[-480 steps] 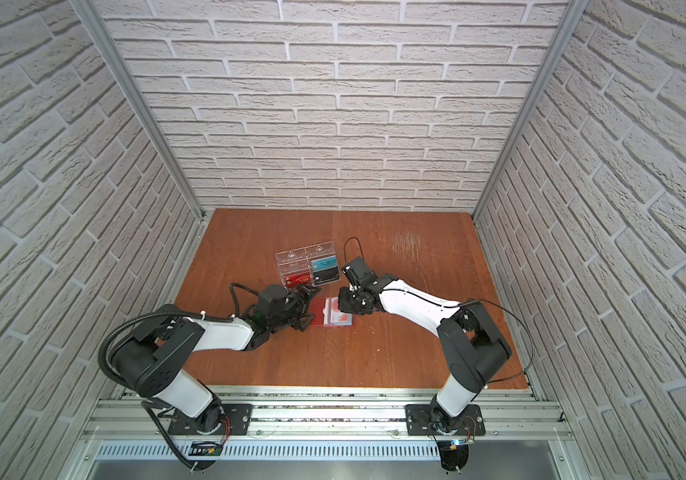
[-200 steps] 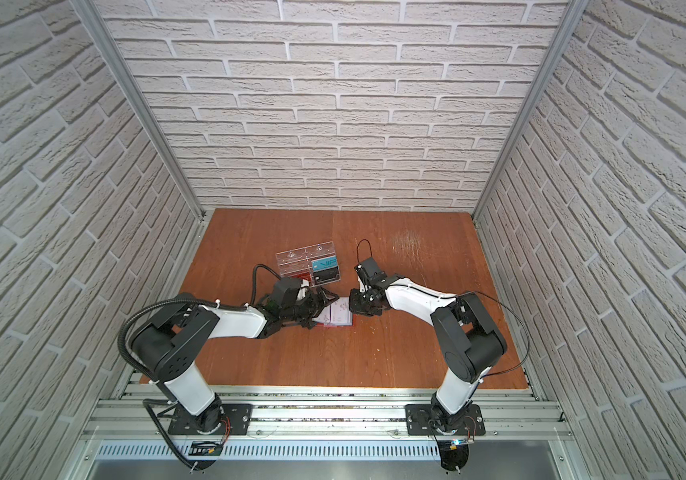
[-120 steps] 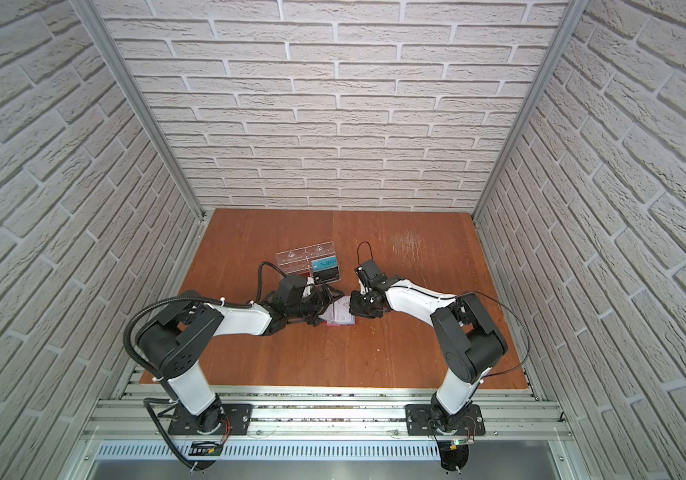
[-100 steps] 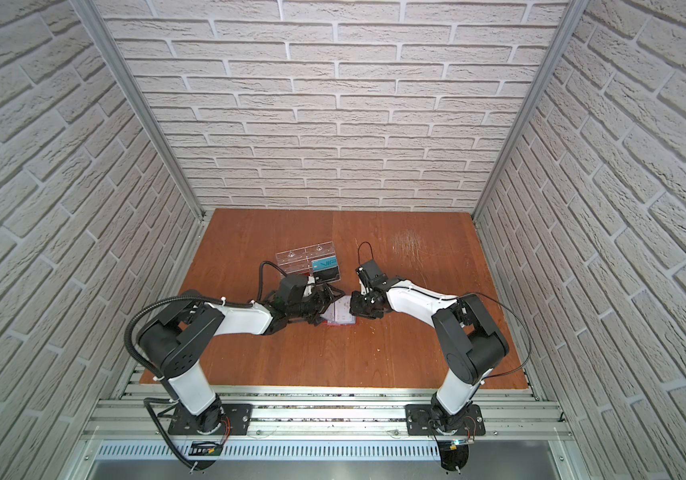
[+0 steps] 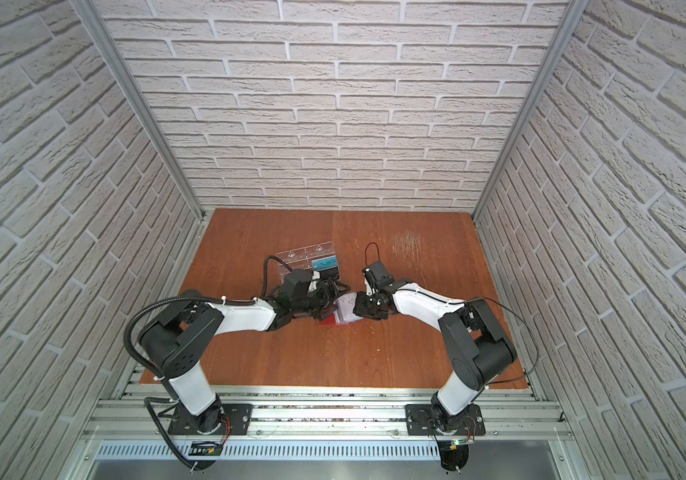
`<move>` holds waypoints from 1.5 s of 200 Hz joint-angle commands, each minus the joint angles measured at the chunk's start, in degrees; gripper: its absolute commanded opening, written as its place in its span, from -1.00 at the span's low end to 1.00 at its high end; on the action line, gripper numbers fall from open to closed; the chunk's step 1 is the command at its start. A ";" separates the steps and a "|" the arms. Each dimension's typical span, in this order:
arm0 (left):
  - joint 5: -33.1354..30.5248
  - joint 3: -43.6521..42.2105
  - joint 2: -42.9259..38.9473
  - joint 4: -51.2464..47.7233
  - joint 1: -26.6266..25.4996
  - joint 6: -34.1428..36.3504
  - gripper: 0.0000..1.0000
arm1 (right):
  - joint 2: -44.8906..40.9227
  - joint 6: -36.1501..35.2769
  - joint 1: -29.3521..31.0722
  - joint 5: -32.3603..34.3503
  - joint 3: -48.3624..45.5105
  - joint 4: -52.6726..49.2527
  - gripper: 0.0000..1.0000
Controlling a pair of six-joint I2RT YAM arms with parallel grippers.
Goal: Take the credit cards out of the card holder
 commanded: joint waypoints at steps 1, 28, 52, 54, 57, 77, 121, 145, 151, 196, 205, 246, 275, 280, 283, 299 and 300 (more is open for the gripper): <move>-1.29 1.89 0.41 -0.02 -0.75 0.26 0.84 | -3.02 -0.28 -1.42 -1.21 -1.70 1.26 -0.19; -1.31 3.60 2.27 0.11 -1.37 0.03 0.84 | -4.18 -0.77 -2.66 -1.71 -2.32 1.00 -0.14; -1.37 4.57 3.68 0.86 -1.77 -0.78 0.84 | -4.58 -1.10 -3.38 -2.63 -2.24 1.26 -0.09; -1.42 4.57 3.71 0.90 -1.77 -0.80 0.84 | -4.51 -1.12 -3.39 -2.71 -2.19 1.19 -0.09; -1.52 4.58 3.71 0.97 -1.77 -0.91 0.84 | -4.42 -1.19 -3.47 -2.87 -2.03 1.13 -0.08; -2.11 4.12 3.39 1.08 -1.43 -1.08 0.84 | -3.97 -1.70 -3.46 -3.27 -0.87 0.84 -0.06; -1.92 1.93 1.29 1.28 0.28 -1.11 0.87 | -0.16 -2.93 -3.48 -4.40 2.95 0.58 -0.04; -1.58 0.78 0.69 1.16 0.94 -0.89 0.88 | 2.95 -3.23 -3.48 -4.74 5.03 0.64 -0.05; -1.64 0.34 0.68 1.38 0.95 -0.98 0.88 | 3.77 -3.32 -3.41 -4.88 5.44 0.85 -0.05; -1.65 -1.98 1.54 4.01 1.35 -1.66 0.88 | 7.53 -3.68 -3.48 -4.93 5.98 1.77 -0.12; -1.60 -2.16 1.83 4.44 1.40 -1.61 0.88 | 7.90 -3.67 -3.49 -4.79 5.63 2.16 -0.14; -0.74 -2.47 2.91 7.26 1.45 -1.49 0.85 | 9.11 -3.32 -3.48 -4.93 2.90 4.36 -0.29; 0.33 -2.44 3.50 9.96 1.40 -1.01 0.83 | 10.19 -3.01 -3.47 -5.32 1.43 6.04 -0.35; 0.49 -2.43 3.67 10.33 1.38 -0.94 0.83 | 10.28 -2.93 -3.48 -5.41 1.35 6.22 -0.35; 0.51 -2.43 3.77 10.51 1.40 -0.90 0.83 | 10.36 -2.93 -3.48 -5.43 1.30 6.28 -0.35; 0.91 -2.54 4.40 11.50 1.38 -0.89 0.83 | 10.54 -2.90 -3.48 -5.50 0.94 6.53 -0.39; 0.96 -2.55 4.43 11.52 1.39 -0.89 0.83 | 10.54 -2.94 -3.48 -5.48 0.93 6.53 -0.39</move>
